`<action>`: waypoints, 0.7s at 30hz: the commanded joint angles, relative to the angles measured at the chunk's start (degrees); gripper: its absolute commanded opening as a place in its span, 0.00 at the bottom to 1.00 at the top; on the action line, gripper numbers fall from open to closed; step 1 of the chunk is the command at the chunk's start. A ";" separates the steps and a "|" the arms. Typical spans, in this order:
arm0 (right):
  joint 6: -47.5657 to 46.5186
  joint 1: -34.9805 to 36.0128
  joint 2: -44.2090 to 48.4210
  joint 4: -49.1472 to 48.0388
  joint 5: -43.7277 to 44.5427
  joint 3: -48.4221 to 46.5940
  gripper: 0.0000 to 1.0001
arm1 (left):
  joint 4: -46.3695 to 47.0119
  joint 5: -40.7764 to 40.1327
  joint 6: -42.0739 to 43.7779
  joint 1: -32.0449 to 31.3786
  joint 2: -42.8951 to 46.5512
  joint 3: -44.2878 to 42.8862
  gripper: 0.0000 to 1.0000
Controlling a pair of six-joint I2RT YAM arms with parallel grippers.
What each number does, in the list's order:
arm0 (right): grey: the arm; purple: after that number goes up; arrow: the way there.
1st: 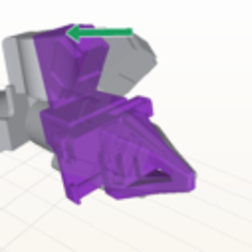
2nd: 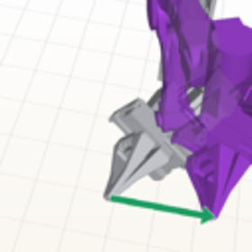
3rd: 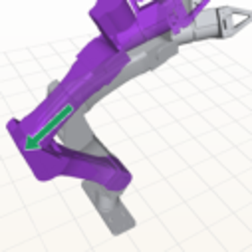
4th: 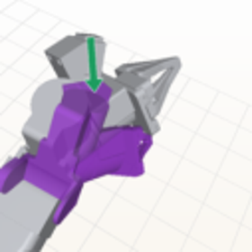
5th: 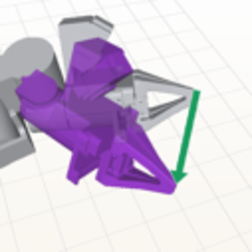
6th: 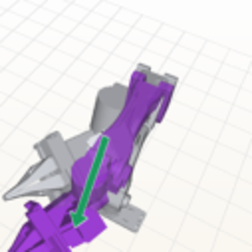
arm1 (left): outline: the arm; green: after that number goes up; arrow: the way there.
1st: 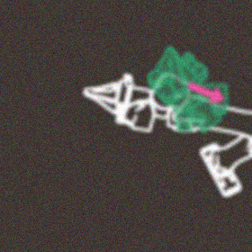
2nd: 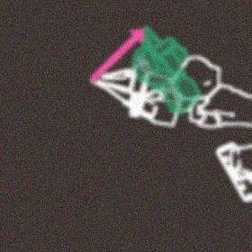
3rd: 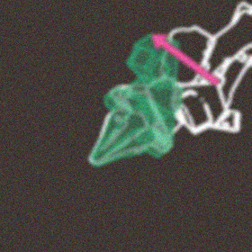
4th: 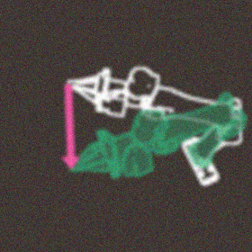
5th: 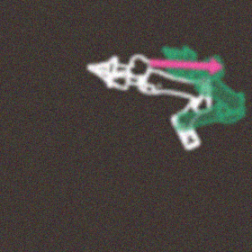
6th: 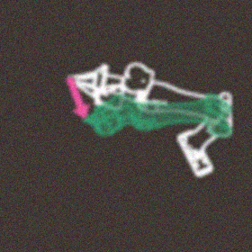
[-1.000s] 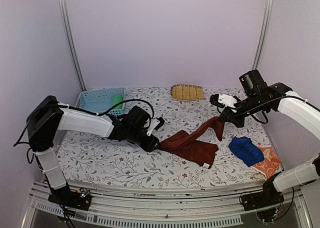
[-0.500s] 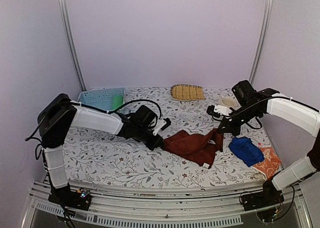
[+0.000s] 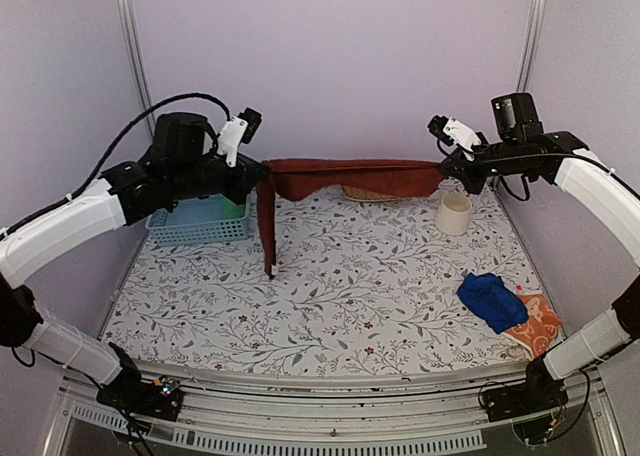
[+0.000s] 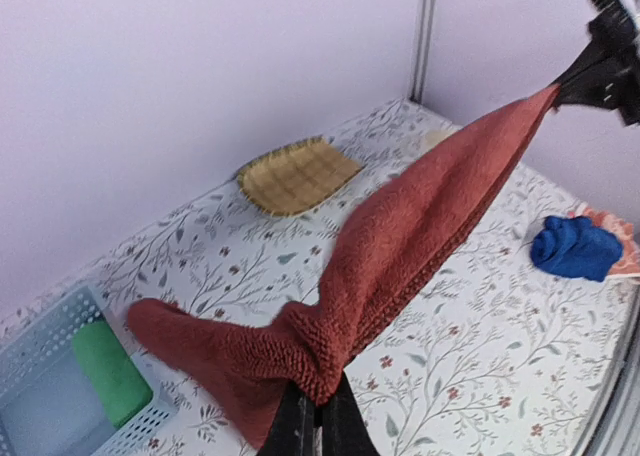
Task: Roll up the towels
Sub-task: Pick up the towel from the center of the board, then flatten out the towel at the center of the board.
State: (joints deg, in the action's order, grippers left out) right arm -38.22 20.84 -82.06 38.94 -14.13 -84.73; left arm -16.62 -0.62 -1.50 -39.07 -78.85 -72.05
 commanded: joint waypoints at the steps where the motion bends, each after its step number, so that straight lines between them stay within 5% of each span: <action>1: -4.64 -0.06 3.93 -0.32 -5.40 13.04 0.03 | -5.56 10.48 -1.52 -1.08 2.36 6.70 0.00; 8: -12.61 2.15 2.60 2.16 -3.33 31.94 0.05 | -7.87 19.85 -6.09 -10.95 -2.60 18.54 0.02; 15: -15.47 2.06 1.58 8.72 -6.60 32.58 0.18 | -8.13 17.20 -5.84 -11.70 -2.38 19.26 0.19; 21: -17.80 2.06 -0.37 12.25 -6.08 32.10 0.25 | -8.95 15.28 -5.16 -10.61 -3.28 19.33 0.21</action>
State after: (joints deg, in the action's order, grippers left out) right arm -53.23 22.72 -81.17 47.16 -19.03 -51.16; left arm -24.95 16.01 -7.09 -50.76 -82.19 -52.27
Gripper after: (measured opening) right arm 0.237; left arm 0.209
